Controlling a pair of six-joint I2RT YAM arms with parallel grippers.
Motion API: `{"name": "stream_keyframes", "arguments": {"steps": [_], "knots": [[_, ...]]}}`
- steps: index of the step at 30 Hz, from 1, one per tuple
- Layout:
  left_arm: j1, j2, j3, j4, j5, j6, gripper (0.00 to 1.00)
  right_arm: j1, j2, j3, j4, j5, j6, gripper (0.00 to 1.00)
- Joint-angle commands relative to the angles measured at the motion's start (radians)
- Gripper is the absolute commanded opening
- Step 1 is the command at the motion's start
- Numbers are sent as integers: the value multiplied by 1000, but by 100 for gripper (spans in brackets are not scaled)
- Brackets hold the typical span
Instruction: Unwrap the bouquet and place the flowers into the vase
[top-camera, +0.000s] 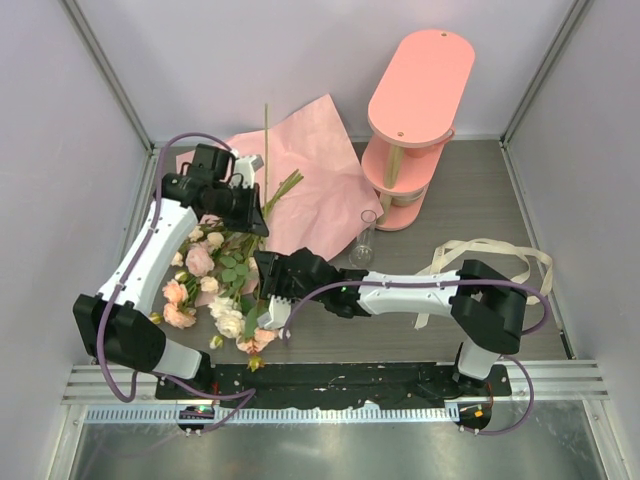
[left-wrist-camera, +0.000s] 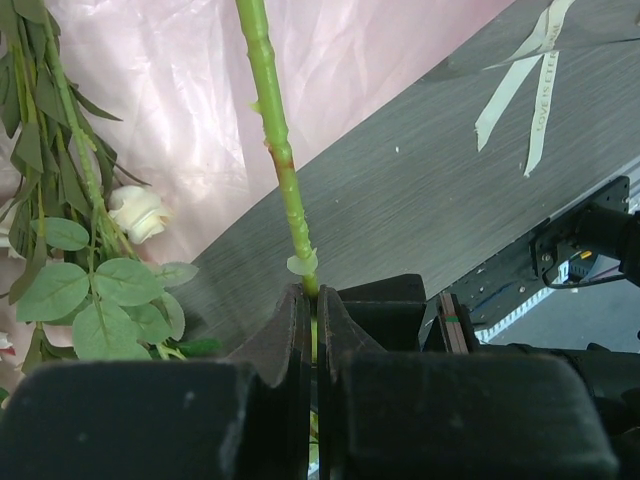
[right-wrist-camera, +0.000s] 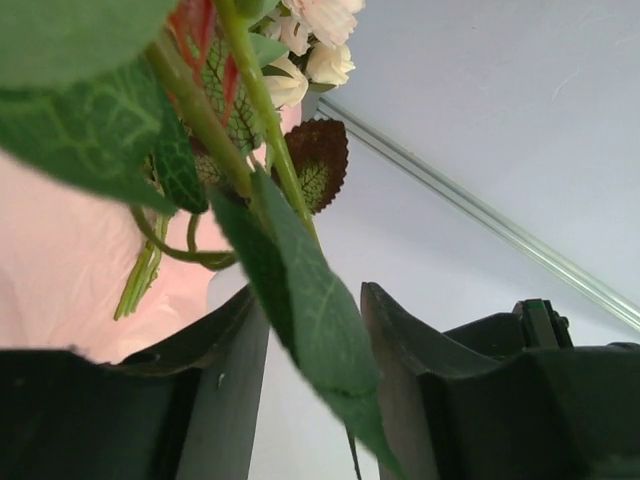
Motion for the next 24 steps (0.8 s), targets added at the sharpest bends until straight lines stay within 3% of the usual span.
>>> {"name": "stream_keyframes", "arguments": {"steps": [1, 5, 9, 14, 17, 18, 19, 21, 23, 24], "knots": [[-20, -26, -6, -7, -17, 24, 0, -8, -12, 39, 31, -1, -46, 43], [-23, -32, -9, -2, -16, 24, 0, -6, -14, 39, 34, 2, -57, 36], [-22, -41, 20, -13, -1, 6, 0, -6, -6, 47, 34, 10, -85, 18], [-23, -64, 49, -8, 36, -23, 0, -5, -5, 56, 60, 8, -94, 4], [-20, -68, 81, -33, 13, -37, 17, -5, -8, 51, 79, 16, -95, 1], [-19, -87, 100, -34, -8, -51, 38, -5, -9, 48, 85, 16, -88, 1], [-14, -101, 107, -30, -17, -64, 46, -5, -11, 50, 96, 16, -80, 1], [23, -133, 158, -4, -40, -101, 59, -5, -12, 61, 110, 8, -65, 1], [70, -176, 222, -11, -75, -107, 66, -5, -8, 76, 131, -3, -36, 1], [87, -188, 302, -20, -165, -118, 67, -5, -6, 96, 145, -7, -16, 1]]}}
